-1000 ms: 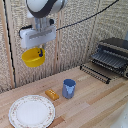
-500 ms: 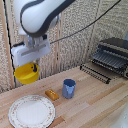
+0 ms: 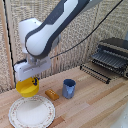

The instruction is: Notice the yellow vessel located before you. Bring your fastener close to the yellow vessel and smoothly hold it. Transfer the yellow vessel above the white plating and let go of your hold on it, then set the vessel on the plating.

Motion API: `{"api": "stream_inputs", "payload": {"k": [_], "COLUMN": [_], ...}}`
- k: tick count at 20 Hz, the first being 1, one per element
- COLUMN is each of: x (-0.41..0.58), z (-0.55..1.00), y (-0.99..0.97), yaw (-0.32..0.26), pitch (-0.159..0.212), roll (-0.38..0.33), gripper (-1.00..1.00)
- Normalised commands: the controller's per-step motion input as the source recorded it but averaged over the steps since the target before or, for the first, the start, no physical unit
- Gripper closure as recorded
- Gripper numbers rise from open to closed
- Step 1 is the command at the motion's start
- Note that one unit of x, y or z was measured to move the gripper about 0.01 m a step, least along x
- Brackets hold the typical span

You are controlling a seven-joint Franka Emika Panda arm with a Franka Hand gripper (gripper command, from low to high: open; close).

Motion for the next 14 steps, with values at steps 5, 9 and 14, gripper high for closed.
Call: {"api": "stream_inputs", "payload": {"k": [5,9,14], "x": [-0.001,0.012,0.014], "z": [-0.65,-0.58,-0.47], "y": [0.03,0.00,0.00], "yaw": [0.040,0.075,0.085], "pitch": [-0.002,-0.013,-0.029], "roll": [-0.115,-0.113,-0.083], "gripper": [1.00,1.00,1.00]}}
